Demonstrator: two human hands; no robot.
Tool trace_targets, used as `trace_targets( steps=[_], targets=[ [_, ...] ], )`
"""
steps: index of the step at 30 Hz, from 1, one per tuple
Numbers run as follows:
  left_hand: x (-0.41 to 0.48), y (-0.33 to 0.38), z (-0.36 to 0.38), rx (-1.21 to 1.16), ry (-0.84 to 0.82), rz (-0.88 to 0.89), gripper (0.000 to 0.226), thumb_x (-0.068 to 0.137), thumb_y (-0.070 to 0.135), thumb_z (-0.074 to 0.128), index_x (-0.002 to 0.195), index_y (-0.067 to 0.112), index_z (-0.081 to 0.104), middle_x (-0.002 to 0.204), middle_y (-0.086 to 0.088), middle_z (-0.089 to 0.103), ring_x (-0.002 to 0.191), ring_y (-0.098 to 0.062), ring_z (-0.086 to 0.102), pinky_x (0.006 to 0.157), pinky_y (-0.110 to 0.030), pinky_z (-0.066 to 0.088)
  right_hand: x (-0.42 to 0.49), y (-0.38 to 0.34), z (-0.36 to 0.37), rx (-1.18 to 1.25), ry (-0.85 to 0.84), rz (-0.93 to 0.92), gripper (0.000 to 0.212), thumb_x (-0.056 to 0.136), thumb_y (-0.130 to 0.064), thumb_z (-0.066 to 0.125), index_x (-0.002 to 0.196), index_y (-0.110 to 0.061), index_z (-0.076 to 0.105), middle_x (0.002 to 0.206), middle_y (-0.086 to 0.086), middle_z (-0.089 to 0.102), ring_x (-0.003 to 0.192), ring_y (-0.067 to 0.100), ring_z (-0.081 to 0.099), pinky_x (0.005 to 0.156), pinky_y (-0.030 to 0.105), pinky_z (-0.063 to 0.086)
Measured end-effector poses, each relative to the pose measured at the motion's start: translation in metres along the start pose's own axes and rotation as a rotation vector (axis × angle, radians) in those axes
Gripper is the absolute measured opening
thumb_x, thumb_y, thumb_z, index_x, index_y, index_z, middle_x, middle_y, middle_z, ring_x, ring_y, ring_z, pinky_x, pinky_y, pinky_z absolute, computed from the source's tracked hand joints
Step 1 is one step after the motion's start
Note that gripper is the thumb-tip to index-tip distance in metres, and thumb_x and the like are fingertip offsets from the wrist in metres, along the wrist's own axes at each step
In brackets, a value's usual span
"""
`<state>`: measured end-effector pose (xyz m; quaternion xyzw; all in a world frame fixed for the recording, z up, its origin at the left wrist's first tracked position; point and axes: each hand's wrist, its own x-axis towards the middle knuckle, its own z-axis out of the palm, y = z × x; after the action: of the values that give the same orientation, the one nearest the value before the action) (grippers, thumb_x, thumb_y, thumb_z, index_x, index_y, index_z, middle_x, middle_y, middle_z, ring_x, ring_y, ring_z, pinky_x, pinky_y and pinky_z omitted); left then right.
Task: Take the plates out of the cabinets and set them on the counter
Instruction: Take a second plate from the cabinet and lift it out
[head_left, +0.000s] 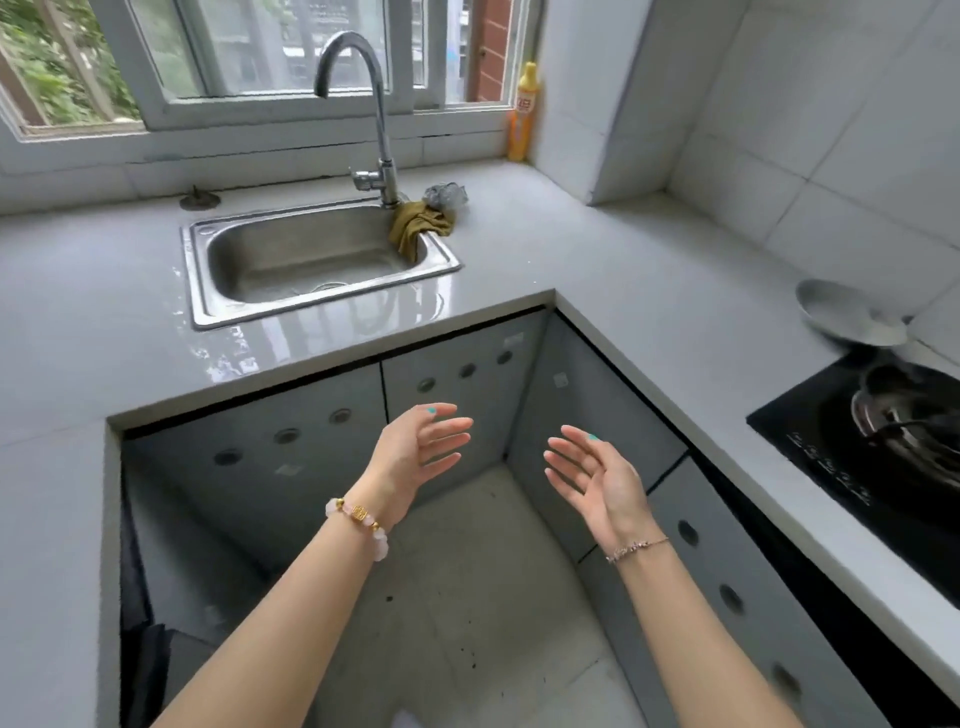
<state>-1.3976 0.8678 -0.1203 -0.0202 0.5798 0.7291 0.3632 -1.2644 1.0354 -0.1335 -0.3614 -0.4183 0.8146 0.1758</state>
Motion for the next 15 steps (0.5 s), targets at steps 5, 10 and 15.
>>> trace_targets(
  steps=[5, 10, 15],
  targets=[
    [-0.009, -0.026, 0.052, 0.084, -0.141, -0.031, 0.026, 0.096, 0.018, 0.039, 0.101, 0.013, 0.063, 0.086, -0.003, 0.075, 0.090, -0.020, 0.069, 0.084, -0.034, 0.052, -0.033, -0.006, -0.057, 0.066, 0.117, -0.036, 0.024, 0.096, -0.018, 0.044, 0.098, -0.008, 0.066, 0.091, 0.009, 0.070, 0.087, 0.023, 0.065, 0.080, 0.034, 0.052],
    [-0.033, -0.058, 0.085, 0.139, -0.207, -0.077, 0.025, 0.095, 0.016, 0.039, 0.098, 0.015, 0.063, 0.085, -0.001, 0.075, 0.082, -0.016, 0.070, 0.078, -0.031, 0.052, -0.066, -0.007, -0.106, 0.123, 0.187, -0.043, 0.024, 0.096, -0.018, 0.044, 0.099, -0.008, 0.066, 0.089, 0.008, 0.070, 0.083, 0.022, 0.065, 0.079, 0.034, 0.052],
    [-0.060, -0.093, 0.102, 0.200, -0.232, -0.121, 0.026, 0.095, 0.015, 0.038, 0.095, 0.016, 0.064, 0.082, 0.001, 0.074, 0.073, -0.013, 0.069, 0.072, -0.029, 0.051, -0.097, -0.005, -0.142, 0.153, 0.248, -0.062, 0.024, 0.097, -0.018, 0.043, 0.099, -0.009, 0.065, 0.087, 0.007, 0.070, 0.081, 0.020, 0.065, 0.077, 0.032, 0.052]
  ],
)
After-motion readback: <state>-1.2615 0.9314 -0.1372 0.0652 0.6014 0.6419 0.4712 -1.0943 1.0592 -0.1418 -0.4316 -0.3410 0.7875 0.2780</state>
